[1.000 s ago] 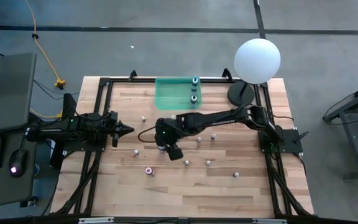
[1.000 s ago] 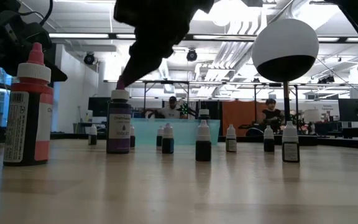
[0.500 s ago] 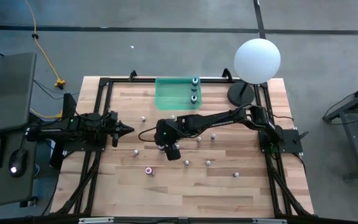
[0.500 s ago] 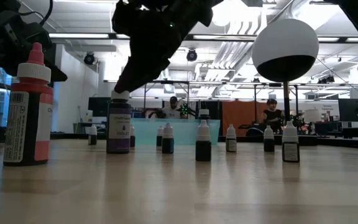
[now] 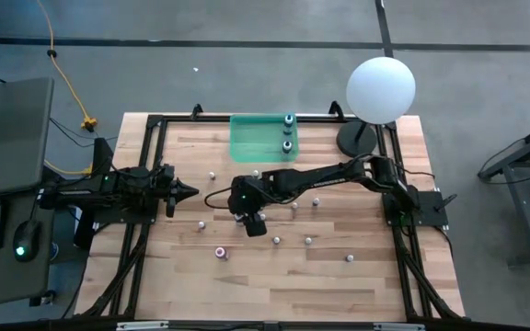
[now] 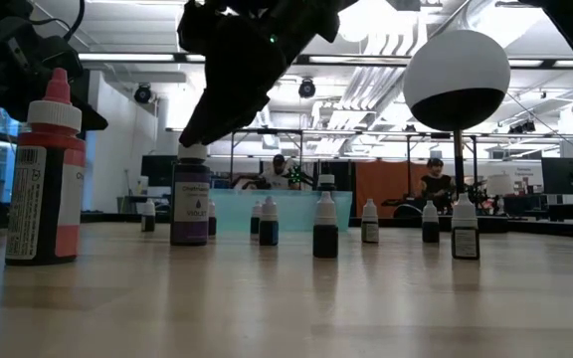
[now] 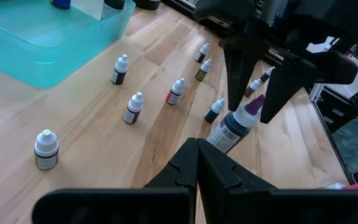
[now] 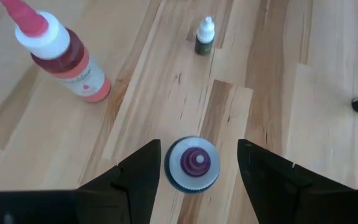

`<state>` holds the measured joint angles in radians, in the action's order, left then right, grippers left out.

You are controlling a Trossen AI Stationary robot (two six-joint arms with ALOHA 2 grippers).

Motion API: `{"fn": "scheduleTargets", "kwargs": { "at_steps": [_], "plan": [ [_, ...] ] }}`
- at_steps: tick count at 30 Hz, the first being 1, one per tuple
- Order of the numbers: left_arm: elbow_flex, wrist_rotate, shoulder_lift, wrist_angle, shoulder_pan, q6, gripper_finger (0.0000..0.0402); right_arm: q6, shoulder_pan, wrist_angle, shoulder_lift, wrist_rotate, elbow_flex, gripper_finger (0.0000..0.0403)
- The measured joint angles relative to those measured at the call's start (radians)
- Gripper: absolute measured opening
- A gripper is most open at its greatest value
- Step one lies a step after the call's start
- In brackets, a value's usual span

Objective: Pick & Place food coloring
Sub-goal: Put the large purple food coloring into the bin

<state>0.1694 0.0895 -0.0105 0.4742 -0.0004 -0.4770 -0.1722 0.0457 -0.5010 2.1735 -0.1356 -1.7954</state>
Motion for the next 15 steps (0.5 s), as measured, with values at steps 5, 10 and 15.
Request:
{"fn": "scheduleTargets", "kwargs": {
  "at_steps": [5,10,15],
  "plan": [
    [0.0,0.0,0.0,0.0,0.0,0.0,0.0,0.0,0.0,-0.003,0.007,0.001,0.0,0.0204],
    [0.0,0.0,0.0,0.0,0.0,0.0,0.0,0.0,-0.001,0.0,0.013,0.004,0.0,0.0204],
    [0.0,0.0,0.0,0.0,0.0,0.0,0.0,0.0,-0.002,-0.002,0.015,0.007,0.0,0.0204]
  ]
}}
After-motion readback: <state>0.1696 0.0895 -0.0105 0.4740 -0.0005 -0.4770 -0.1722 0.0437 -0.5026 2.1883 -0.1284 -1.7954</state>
